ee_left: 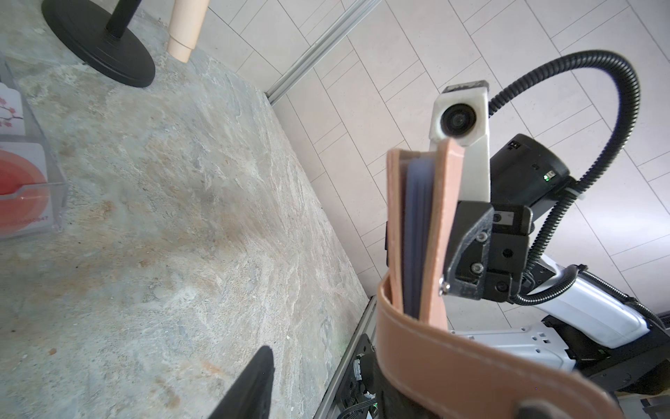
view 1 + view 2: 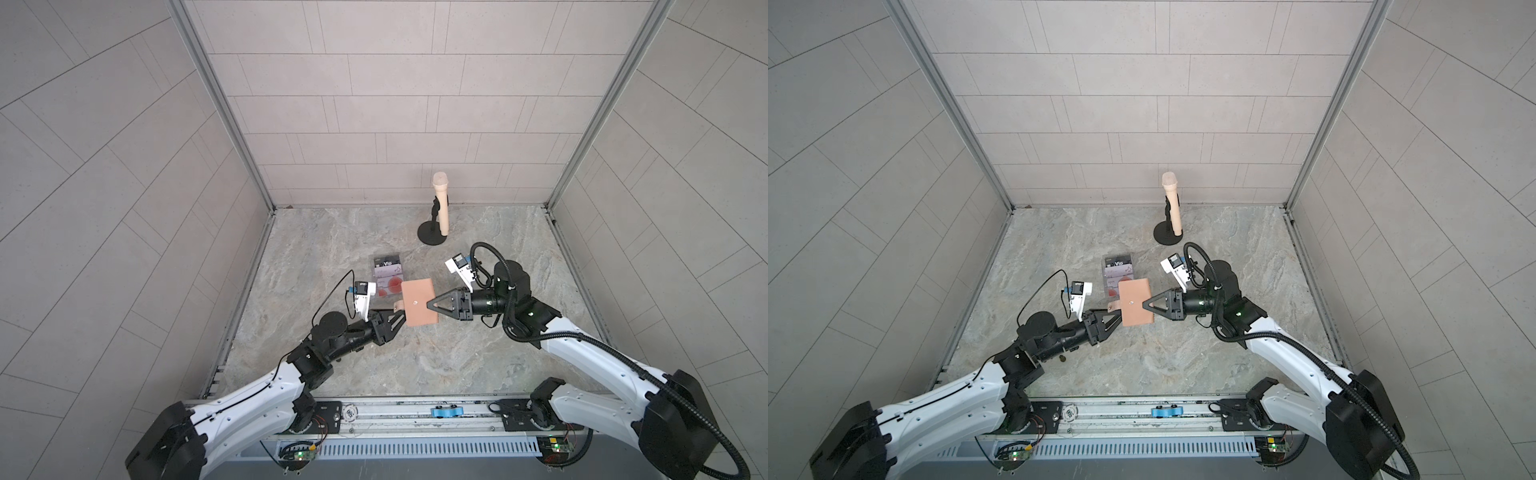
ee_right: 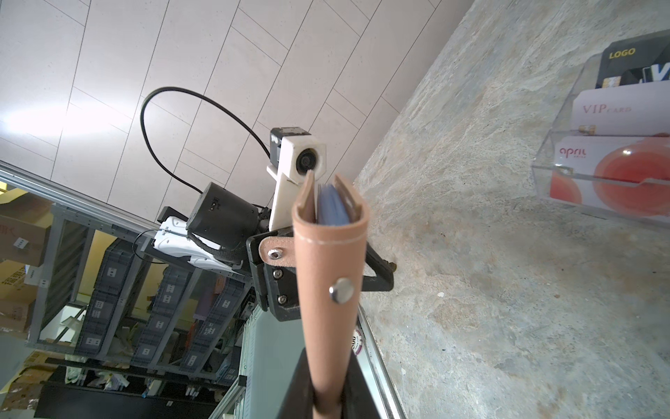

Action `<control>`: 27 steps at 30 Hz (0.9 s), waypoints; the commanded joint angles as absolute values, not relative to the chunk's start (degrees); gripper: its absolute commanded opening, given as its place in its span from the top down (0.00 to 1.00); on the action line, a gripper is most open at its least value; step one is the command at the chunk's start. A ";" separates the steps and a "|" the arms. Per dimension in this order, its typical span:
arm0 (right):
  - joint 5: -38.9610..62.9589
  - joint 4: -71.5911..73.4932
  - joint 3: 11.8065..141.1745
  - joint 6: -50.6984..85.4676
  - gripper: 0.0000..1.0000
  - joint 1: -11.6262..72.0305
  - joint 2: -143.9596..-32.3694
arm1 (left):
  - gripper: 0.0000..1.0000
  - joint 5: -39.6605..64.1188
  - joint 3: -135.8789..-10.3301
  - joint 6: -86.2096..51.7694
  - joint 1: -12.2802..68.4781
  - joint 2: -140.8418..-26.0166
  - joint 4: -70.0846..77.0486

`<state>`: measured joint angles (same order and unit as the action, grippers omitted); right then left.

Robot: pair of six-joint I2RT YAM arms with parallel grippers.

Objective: Take the credit cards out of the card holder
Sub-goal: Open the card holder.

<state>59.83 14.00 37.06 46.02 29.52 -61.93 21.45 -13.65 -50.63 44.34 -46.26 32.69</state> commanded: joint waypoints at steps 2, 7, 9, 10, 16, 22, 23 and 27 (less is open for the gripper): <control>60.03 15.91 37.79 45.52 1.00 28.75 -62.12 | 0.50 23.55 -12.91 -50.76 43.51 -43.58 32.73; 60.21 16.26 37.62 45.69 1.00 28.59 -62.31 | 0.49 24.05 -12.51 -50.64 43.17 -42.40 32.75; 60.21 16.24 37.70 45.66 1.00 28.59 -62.23 | 0.48 24.53 -12.65 -49.89 43.16 -42.32 32.64; 60.21 16.26 37.71 45.61 1.00 28.64 -62.14 | 0.48 24.76 -12.73 -49.54 43.15 -42.36 32.61; 60.84 16.87 37.72 45.88 1.00 28.59 -62.12 | 0.48 24.66 -13.45 -47.75 43.15 -43.05 31.05; 61.08 17.05 37.44 45.88 1.00 28.64 -61.79 | 0.51 24.91 -14.00 -46.06 43.15 -44.94 32.37; 61.08 17.05 37.44 45.88 1.00 28.65 -61.79 | 0.52 25.09 -13.97 -46.05 43.15 -45.31 32.80; 61.24 17.05 37.53 45.88 1.00 28.65 -61.86 | 0.52 25.31 -14.19 -45.80 43.15 -46.29 33.35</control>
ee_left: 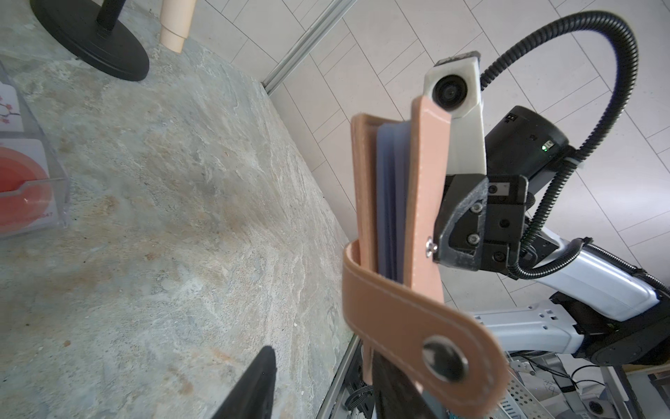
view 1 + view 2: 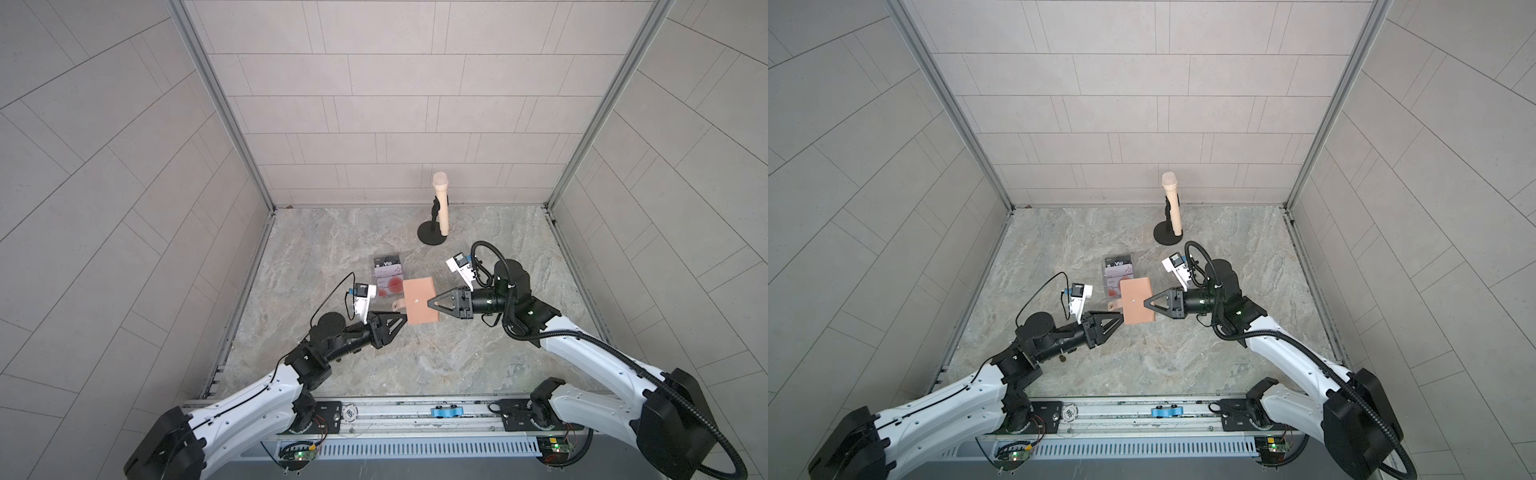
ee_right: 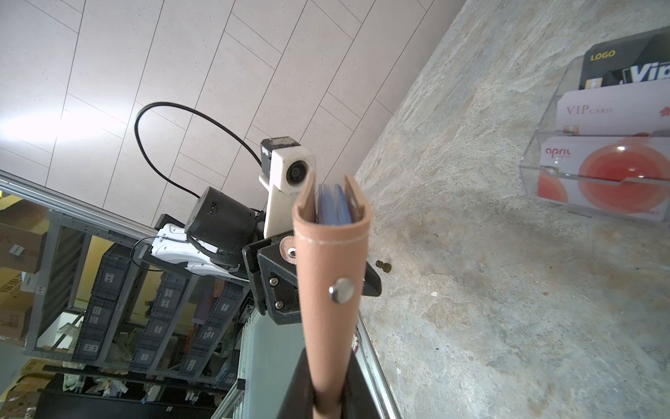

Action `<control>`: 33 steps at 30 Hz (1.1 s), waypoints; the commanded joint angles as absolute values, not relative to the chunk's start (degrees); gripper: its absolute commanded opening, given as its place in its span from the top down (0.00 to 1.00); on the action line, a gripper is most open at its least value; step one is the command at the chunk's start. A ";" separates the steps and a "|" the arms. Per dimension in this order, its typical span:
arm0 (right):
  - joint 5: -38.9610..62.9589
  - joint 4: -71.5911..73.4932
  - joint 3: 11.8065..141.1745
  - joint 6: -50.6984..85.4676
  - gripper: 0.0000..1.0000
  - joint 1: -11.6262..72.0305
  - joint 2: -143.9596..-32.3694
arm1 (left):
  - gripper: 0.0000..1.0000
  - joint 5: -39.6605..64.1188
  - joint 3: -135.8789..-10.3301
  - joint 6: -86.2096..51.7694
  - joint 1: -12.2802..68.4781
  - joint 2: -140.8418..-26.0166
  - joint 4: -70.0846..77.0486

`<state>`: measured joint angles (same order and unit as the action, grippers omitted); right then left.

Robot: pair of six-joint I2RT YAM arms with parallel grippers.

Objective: Take the credit cards out of the card holder
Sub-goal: Open the card holder.

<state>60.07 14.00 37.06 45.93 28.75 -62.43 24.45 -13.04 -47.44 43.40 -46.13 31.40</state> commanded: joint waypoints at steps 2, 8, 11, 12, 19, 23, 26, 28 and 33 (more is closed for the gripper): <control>61.18 16.82 37.49 45.53 1.00 28.68 -61.96 | 0.52 25.42 -13.98 -45.44 43.14 -46.15 34.40; 61.92 16.35 37.25 44.59 1.00 29.18 -62.73 | 0.51 27.32 -14.96 -44.02 43.15 -45.68 35.52; 62.29 15.76 37.42 43.87 1.00 29.50 -62.92 | 0.51 28.20 -15.42 -43.78 43.15 -46.51 35.77; 62.46 15.56 37.52 43.69 1.00 29.58 -62.93 | 0.52 28.54 -15.47 -43.68 43.15 -46.89 36.16; 62.14 10.55 38.41 40.03 1.00 30.20 -63.32 | 0.58 29.57 -15.47 -44.63 43.15 -47.92 39.87; 61.90 9.75 38.41 39.25 0.98 30.31 -64.32 | 0.64 30.04 -15.94 -44.78 43.11 -48.29 40.04; 61.94 9.63 38.58 38.98 0.93 30.43 -65.16 | 0.69 30.74 -16.86 -44.65 43.15 -48.79 38.53; 61.96 8.40 39.08 37.92 0.92 30.71 -65.63 | 0.70 31.02 -17.07 -44.59 43.15 -49.11 38.67; 62.13 5.20 40.19 35.56 0.89 31.68 -66.88 | 0.76 31.82 -17.66 -44.85 43.15 -49.92 39.38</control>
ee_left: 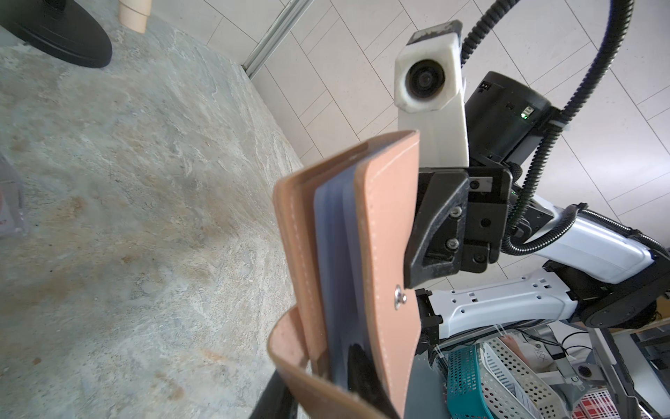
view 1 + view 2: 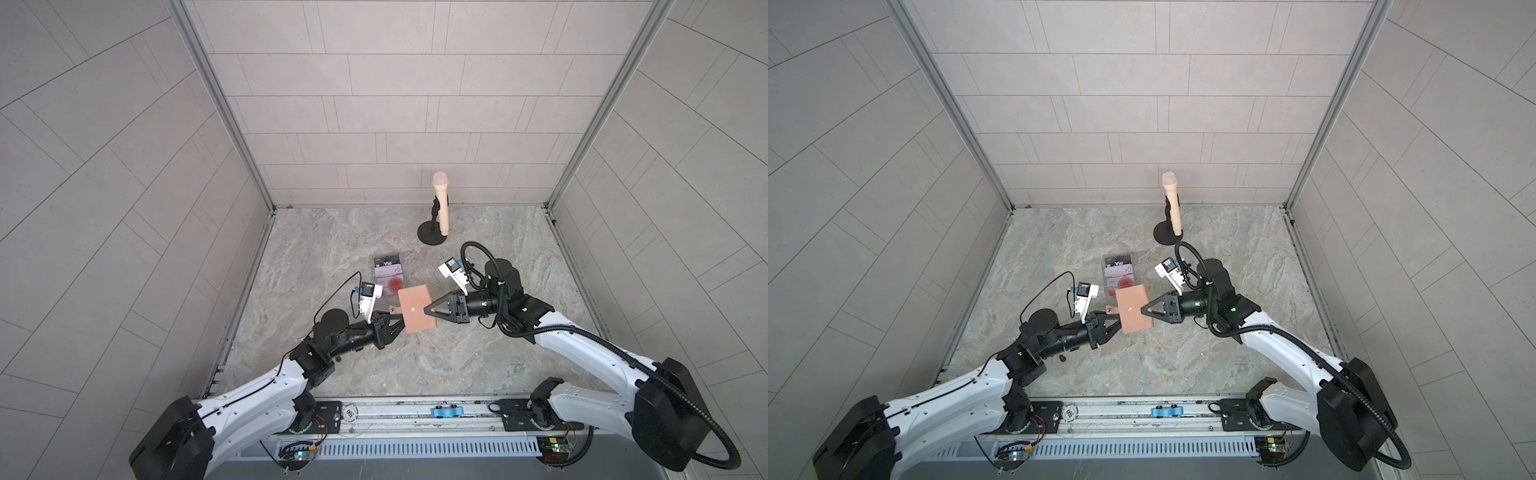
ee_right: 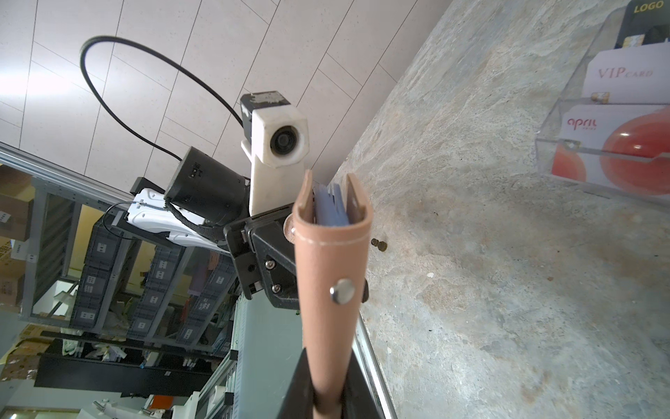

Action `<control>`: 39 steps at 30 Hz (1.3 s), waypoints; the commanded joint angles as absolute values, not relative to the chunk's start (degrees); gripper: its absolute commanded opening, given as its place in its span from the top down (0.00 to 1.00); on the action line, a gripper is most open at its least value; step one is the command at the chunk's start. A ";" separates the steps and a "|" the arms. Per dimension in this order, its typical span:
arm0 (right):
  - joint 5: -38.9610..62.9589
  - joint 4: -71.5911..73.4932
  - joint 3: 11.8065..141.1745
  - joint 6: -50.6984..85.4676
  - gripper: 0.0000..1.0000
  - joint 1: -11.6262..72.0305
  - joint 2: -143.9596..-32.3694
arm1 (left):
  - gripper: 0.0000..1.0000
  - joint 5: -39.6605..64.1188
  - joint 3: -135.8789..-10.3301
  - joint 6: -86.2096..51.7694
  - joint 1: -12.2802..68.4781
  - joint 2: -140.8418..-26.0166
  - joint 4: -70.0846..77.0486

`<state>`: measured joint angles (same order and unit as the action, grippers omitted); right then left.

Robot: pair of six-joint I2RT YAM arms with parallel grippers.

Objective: Take the credit cards out of the card holder
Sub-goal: Open the card holder.

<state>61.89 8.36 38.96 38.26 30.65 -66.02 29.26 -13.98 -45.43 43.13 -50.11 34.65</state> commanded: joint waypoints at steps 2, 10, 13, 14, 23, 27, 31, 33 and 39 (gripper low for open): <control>61.59 4.61 40.31 35.17 0.87 31.70 -66.93 | 0.81 31.82 -17.84 -44.91 43.15 -49.99 39.00; 56.23 -3.36 42.10 30.64 0.71 31.73 -67.84 | 0.93 29.61 -17.82 -44.34 43.15 -48.22 36.25; 53.61 -5.91 42.77 29.77 0.63 31.71 -68.50 | 1.00 28.00 -17.67 -44.06 43.15 -47.17 34.53; 52.14 -7.44 43.26 29.34 0.61 31.69 -68.80 | 1.00 27.28 -17.82 -43.92 43.15 -46.79 33.42; 35.52 -22.34 48.18 24.37 0.47 32.97 -65.51 | 1.00 21.26 -22.10 -39.30 43.15 -44.96 16.24; 29.78 -27.36 51.45 22.52 0.36 35.84 -63.47 | 1.00 17.27 -24.43 -36.94 43.15 -44.82 8.37; 25.31 -29.27 54.21 23.81 0.32 39.08 -63.46 | 1.00 16.77 -24.43 -37.16 43.15 -45.25 8.95; 24.42 -28.73 55.07 24.68 0.31 40.32 -63.59 | 1.00 16.66 -24.70 -37.10 43.15 -45.82 8.68; 17.06 -29.19 59.15 26.43 0.28 44.98 -65.86 | 1.00 16.43 -25.53 -37.00 43.15 -48.18 8.79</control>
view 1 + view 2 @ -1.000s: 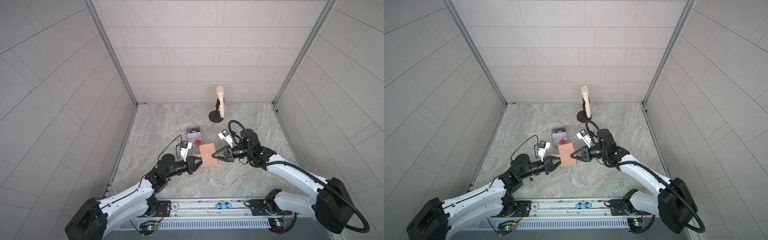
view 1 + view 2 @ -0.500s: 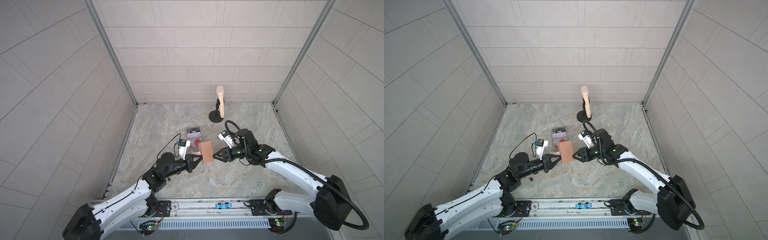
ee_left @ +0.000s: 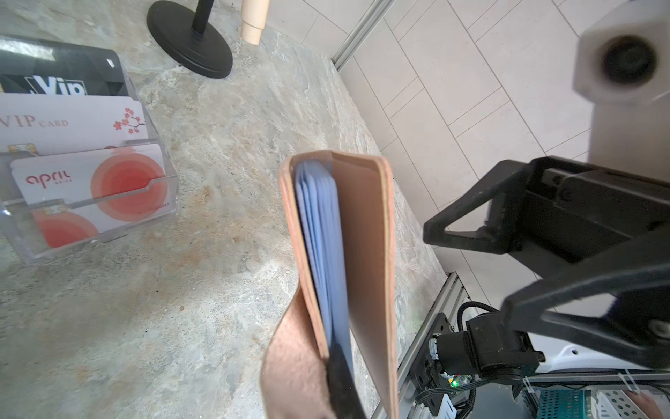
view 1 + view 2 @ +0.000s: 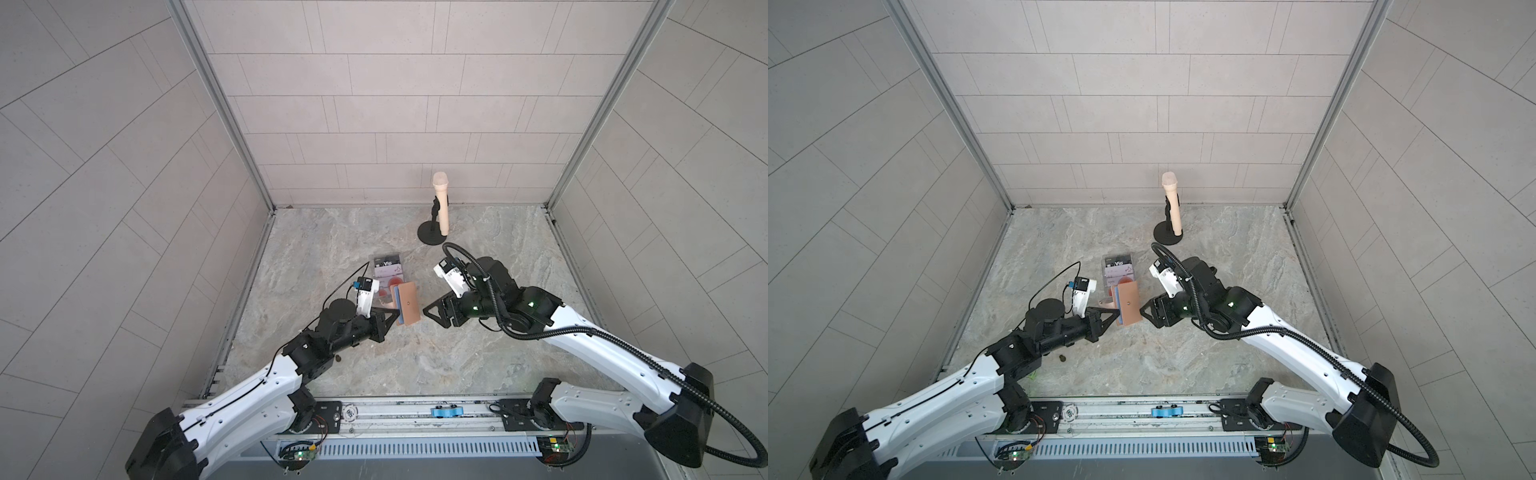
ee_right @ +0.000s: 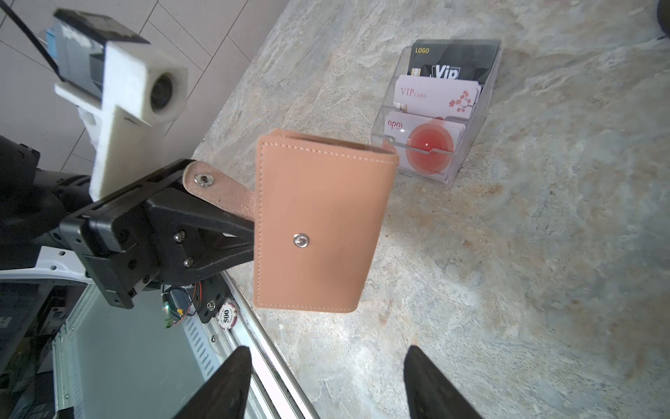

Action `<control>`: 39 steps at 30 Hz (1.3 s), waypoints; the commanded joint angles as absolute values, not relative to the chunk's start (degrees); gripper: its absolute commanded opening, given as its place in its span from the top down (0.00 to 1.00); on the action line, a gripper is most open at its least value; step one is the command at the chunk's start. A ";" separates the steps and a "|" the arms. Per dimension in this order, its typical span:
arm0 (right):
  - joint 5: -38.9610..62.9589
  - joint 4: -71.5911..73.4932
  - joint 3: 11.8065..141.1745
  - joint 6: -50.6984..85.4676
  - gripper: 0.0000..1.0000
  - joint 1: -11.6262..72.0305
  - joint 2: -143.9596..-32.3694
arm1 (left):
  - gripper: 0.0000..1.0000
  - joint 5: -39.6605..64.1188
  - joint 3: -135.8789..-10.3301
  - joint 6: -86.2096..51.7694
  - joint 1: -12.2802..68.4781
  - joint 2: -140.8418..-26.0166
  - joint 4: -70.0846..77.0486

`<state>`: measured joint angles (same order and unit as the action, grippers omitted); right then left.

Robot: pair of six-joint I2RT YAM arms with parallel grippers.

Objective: Take the credit cards out of the card holder
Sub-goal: Open the card holder.

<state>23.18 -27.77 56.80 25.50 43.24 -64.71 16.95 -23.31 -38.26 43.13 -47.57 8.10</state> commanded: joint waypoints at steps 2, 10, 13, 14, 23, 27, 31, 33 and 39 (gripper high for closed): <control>15.66 -28.92 59.89 26.86 0.24 46.15 -67.19 | 1.00 16.94 -25.60 -37.27 43.15 -48.88 9.70; 11.95 -27.25 62.15 28.54 0.23 50.09 -71.92 | 1.00 17.65 -26.60 -37.35 43.15 -50.74 10.34; 12.04 -26.11 62.11 29.00 0.24 50.51 -72.84 | 1.00 17.75 -26.80 -37.36 43.15 -50.88 10.37; 11.91 -26.02 62.29 29.09 0.24 50.77 -73.16 | 1.00 17.75 -26.79 -37.40 43.15 -50.86 10.37; 5.41 -26.78 64.66 30.52 0.23 53.72 -76.89 | 1.00 18.37 -26.42 -38.20 43.15 -52.20 12.07; 1.85 -27.59 65.29 31.00 0.23 54.81 -78.83 | 1.00 18.73 -26.08 -38.61 43.15 -52.50 12.83; -0.71 -28.80 65.66 31.60 0.25 55.02 -80.15 | 1.00 18.89 -25.72 -38.68 43.10 -52.15 13.18; -2.10 -29.46 65.68 31.94 0.27 55.02 -80.25 | 1.00 18.87 -25.43 -38.72 43.15 -51.78 13.26; -5.88 -31.08 65.14 32.83 0.34 54.93 -78.30 | 1.00 18.35 -24.65 -38.52 43.15 -50.72 12.60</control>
